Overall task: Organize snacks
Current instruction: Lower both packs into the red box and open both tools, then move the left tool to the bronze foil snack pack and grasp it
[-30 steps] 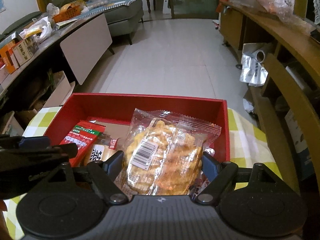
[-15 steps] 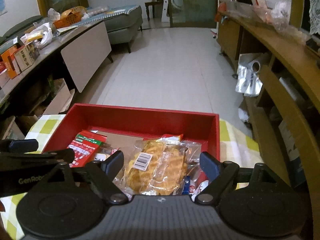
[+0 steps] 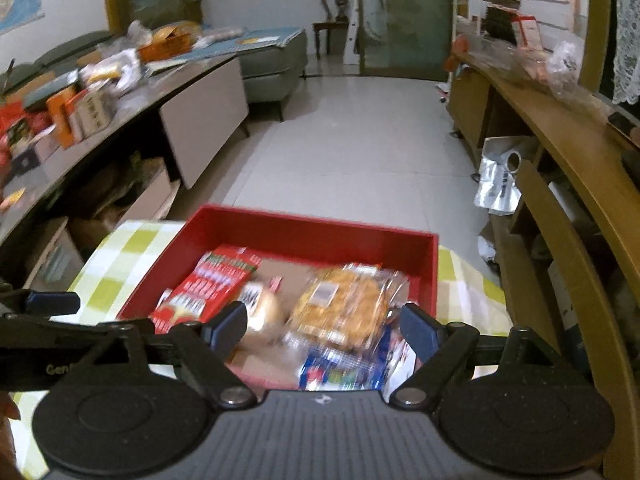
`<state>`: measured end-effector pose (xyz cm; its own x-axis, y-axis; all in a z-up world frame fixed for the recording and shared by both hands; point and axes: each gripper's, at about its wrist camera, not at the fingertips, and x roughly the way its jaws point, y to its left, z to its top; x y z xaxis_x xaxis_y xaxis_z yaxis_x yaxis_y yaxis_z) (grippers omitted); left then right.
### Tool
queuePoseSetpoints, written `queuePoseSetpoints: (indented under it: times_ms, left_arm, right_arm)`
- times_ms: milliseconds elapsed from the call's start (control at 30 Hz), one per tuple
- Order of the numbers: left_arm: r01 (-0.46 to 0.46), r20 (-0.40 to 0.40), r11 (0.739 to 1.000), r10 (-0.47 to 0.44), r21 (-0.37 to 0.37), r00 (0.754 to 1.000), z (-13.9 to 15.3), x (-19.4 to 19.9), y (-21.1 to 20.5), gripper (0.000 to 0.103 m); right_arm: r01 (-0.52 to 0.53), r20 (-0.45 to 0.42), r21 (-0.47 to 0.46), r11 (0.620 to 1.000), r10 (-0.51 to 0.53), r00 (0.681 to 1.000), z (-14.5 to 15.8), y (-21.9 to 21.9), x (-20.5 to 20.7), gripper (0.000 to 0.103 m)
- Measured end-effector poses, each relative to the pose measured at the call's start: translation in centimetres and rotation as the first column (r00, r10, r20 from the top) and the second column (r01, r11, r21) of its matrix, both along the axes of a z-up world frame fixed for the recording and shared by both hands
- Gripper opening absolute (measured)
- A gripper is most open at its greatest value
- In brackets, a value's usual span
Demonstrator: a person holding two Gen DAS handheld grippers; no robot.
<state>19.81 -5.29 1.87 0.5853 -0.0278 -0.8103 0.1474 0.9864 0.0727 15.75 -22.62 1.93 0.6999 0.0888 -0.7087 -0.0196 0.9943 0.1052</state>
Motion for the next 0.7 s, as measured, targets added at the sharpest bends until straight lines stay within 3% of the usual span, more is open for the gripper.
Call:
queuePoseSetpoints:
  times_ms: [367, 600, 700]
  left_arm:
    - [-0.018, -0.197, 1.000, 0.022, 0.025, 0.980, -3.8, -7.5, 4.0, 0.086]
    - [-0.043, -0.268, 0.997, 0.057, 0.060, 0.962, -6.1, -9.0, 5.0, 0.086]
    - [-0.058, -0.280, 0.998, 0.060, 0.017, 0.958, -5.9, -9.2, 5.8, 0.086]
  right_arm:
    - [-0.127, -0.073, -0.039, 0.991, 0.124, 0.990, -1.2, 2.9, -6.0, 0.091]
    - [-0.083, -0.064, 0.005, 0.997, 0.084, 0.994, -0.1, 0.3, -9.0, 0.091]
    - [-0.030, -0.059, 0.022, 0.999, 0.032, 0.998, 0.3, -1.9, -9.7, 0.091]
